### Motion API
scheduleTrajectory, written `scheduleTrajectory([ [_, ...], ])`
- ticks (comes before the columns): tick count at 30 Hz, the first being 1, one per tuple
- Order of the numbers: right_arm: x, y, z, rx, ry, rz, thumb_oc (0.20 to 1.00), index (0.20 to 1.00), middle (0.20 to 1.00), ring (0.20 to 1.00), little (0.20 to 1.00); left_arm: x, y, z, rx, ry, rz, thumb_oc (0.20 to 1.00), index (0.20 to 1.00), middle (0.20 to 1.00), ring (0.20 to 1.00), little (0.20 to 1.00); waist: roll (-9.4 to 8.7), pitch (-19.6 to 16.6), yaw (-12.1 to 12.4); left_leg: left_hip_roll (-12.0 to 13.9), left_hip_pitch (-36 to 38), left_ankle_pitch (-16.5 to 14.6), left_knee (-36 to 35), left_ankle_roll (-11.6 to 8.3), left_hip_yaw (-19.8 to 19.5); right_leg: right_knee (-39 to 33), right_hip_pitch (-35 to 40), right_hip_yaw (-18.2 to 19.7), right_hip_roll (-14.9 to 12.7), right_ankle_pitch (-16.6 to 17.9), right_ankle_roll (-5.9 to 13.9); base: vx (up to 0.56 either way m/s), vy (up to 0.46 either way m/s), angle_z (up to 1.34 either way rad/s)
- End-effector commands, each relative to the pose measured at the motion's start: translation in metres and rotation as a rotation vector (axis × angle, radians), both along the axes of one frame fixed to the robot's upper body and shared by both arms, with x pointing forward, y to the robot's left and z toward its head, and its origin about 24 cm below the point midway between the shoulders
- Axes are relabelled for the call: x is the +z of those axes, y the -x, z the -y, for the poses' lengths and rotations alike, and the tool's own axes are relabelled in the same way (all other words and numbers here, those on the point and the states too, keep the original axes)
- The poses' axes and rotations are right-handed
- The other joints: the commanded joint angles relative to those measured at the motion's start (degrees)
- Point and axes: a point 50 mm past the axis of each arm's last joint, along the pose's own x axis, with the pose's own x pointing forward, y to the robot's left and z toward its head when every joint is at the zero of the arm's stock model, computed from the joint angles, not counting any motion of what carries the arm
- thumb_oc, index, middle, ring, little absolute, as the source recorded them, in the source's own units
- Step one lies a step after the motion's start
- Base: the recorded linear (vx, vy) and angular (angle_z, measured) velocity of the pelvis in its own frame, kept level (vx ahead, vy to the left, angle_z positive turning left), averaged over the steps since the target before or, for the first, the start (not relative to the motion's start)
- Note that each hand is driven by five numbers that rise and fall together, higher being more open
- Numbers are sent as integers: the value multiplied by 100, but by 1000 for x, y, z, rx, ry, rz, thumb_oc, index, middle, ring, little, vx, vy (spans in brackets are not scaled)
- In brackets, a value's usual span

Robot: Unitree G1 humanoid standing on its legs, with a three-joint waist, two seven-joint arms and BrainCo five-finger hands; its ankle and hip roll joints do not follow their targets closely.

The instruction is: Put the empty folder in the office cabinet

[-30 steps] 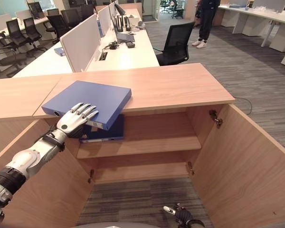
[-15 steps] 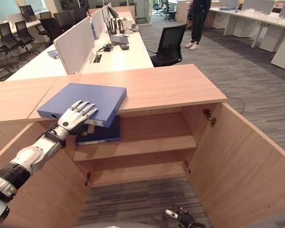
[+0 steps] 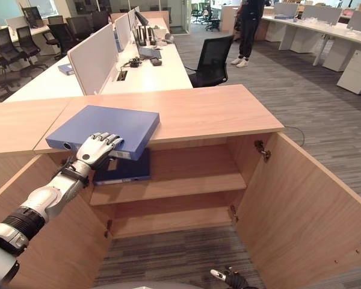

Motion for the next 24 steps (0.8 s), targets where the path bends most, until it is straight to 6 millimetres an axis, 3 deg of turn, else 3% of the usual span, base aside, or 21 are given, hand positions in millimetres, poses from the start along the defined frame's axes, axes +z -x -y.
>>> scheduleTrajectory([
  [1,4,-22,-3,7,-5,63,1000,1000,1000,1000,1000,44,-26,-14,85,31,116,200,200,200,200,200,-184,144,-43,-83,62,-346,70,-133,-148,81,265,-146,-370,-297,560,0,0,0],
  [16,4,-24,-3,-63,-30,75,1000,1000,1000,1000,1000,68,-26,-23,119,188,198,200,200,200,200,200,-237,92,-25,-72,94,-345,70,-142,-142,84,297,-117,-354,-297,539,-3,3,0],
  [24,5,-29,-1,-73,-31,84,1000,1000,1000,1000,1000,115,-30,-20,65,288,321,200,200,200,200,200,-184,62,-7,-74,74,-292,70,-146,-168,87,301,-139,-356,-294,530,-8,-2,0],
])
